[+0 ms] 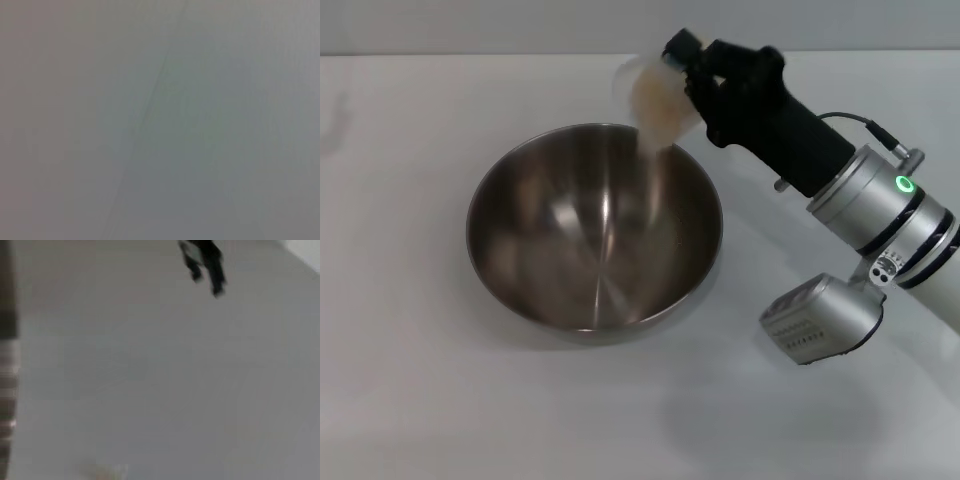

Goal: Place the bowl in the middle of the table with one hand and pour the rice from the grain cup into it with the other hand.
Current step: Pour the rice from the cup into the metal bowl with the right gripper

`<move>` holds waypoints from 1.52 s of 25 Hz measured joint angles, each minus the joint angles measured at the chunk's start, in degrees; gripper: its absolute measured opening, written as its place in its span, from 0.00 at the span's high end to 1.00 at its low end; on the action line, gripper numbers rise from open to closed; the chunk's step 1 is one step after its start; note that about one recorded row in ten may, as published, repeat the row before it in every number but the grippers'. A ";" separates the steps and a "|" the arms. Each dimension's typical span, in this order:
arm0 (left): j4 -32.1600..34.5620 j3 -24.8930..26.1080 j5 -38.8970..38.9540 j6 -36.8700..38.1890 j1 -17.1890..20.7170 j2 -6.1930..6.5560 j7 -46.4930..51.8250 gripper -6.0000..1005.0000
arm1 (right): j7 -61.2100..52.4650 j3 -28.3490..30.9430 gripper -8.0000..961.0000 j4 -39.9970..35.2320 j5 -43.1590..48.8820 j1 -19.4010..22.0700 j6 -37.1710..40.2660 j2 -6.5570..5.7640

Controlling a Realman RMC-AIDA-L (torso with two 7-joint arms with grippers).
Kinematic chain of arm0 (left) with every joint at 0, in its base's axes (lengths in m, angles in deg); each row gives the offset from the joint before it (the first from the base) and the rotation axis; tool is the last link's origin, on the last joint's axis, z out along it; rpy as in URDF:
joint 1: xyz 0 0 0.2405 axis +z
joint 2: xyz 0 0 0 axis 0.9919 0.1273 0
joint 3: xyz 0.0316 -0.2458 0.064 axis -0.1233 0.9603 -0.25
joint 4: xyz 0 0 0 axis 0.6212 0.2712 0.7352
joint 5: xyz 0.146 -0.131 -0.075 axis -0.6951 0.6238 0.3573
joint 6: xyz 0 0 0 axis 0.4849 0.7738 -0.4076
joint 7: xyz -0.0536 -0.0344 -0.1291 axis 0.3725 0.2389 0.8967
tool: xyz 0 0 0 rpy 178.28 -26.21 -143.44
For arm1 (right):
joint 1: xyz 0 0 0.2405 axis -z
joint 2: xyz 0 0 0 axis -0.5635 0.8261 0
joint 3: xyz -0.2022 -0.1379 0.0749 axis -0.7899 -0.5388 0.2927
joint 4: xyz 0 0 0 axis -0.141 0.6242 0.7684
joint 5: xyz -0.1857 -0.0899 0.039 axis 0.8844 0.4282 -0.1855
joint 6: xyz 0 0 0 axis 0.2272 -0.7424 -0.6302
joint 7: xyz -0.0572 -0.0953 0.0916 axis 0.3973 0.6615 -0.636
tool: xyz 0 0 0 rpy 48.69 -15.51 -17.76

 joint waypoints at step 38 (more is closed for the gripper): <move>0.44 0.64 0.00 -0.52 -0.90 -1.20 -0.38 0.19 | 6.00 -12.11 0.96 -6.83 0.70 -8.70 0.87 -0.04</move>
